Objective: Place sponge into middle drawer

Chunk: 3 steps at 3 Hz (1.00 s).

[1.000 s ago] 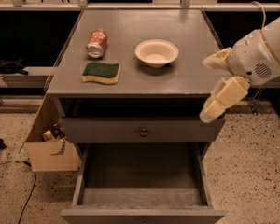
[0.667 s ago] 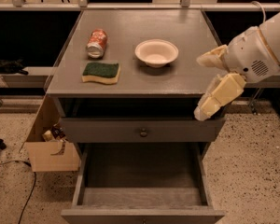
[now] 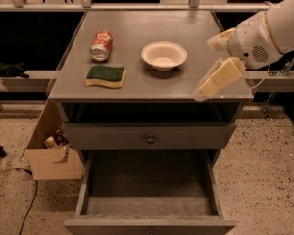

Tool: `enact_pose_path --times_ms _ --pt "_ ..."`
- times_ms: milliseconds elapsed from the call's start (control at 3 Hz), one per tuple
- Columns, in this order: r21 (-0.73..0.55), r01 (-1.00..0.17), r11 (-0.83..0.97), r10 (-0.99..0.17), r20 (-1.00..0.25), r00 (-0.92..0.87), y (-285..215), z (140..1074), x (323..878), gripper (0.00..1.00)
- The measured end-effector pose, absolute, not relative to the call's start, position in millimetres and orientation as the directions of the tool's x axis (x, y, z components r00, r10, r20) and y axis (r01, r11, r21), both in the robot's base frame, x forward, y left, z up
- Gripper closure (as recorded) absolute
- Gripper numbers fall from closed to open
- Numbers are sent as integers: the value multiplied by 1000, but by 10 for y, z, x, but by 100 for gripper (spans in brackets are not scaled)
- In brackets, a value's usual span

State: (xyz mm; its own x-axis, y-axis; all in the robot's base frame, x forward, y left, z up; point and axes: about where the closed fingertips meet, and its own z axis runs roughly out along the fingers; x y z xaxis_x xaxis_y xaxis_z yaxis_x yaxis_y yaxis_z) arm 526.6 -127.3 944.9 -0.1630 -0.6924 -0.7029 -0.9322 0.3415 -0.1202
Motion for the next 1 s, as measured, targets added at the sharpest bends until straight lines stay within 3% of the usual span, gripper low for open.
enact_pose_path --times_ms 667,1000 --pt "-236 -898 372 -686 -722 -94 -881 10073 6294 0" --pt "-257 -894 366 -679 -731 -68 -800 10214 6354 0"
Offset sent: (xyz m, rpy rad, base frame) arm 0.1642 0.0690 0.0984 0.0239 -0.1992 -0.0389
